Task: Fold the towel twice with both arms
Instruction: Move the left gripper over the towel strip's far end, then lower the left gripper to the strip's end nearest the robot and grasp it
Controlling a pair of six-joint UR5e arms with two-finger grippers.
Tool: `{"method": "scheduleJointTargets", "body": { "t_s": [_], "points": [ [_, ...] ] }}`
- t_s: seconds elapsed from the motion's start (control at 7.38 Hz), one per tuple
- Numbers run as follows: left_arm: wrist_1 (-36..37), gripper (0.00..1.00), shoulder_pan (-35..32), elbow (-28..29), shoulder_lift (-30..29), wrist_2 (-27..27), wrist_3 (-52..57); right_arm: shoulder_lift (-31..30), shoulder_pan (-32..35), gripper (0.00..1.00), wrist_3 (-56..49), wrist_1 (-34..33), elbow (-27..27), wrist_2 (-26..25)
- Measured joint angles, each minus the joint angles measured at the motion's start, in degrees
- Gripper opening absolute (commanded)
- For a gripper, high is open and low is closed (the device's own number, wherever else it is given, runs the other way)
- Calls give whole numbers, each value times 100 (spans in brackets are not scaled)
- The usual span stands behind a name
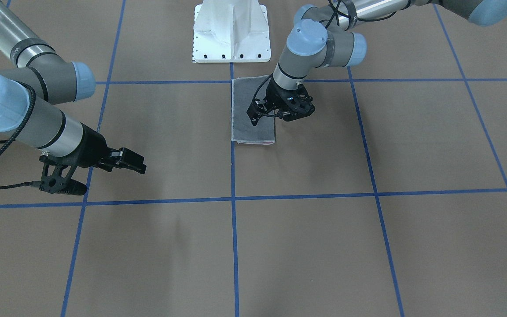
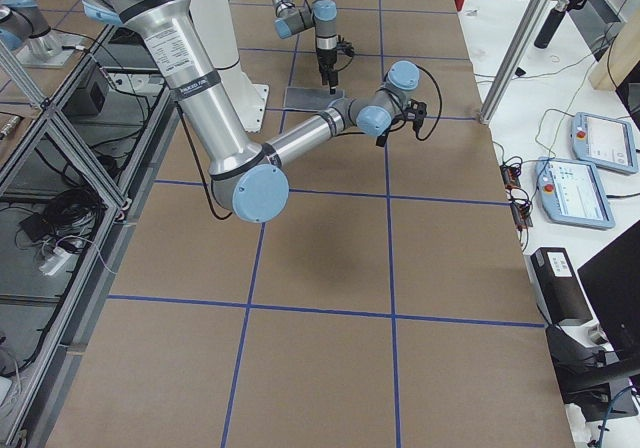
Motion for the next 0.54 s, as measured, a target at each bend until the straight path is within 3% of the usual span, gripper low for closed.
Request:
{"method": "scheduleJointTargets", "body": {
  "t_s": [0.54],
  "points": [
    [16,100,236,-976,805,-9,-155,13,-12,100,28,8,10,10]
  ]
}}
